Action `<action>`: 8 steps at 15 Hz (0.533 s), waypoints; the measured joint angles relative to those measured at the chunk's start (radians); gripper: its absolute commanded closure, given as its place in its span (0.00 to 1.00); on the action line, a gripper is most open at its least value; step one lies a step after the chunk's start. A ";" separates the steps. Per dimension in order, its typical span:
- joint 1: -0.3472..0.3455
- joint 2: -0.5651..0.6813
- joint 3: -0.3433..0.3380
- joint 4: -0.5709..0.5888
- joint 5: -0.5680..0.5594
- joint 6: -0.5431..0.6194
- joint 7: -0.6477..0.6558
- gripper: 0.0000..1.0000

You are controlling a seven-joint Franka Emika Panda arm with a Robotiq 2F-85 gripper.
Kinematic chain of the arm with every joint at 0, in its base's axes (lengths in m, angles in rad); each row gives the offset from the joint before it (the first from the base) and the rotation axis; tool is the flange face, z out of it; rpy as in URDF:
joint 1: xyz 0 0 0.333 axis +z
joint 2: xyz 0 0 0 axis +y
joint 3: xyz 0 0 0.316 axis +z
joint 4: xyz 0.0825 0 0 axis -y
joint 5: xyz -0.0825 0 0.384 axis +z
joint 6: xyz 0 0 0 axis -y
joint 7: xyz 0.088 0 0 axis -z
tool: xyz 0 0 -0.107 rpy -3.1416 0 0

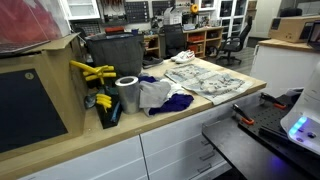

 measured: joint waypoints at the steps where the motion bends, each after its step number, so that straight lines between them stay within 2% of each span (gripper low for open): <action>1: 0.000 0.000 0.000 0.000 0.000 0.000 0.000 0.00; 8: -0.019 0.000 0.008 -0.013 0.000 0.008 0.004 0.00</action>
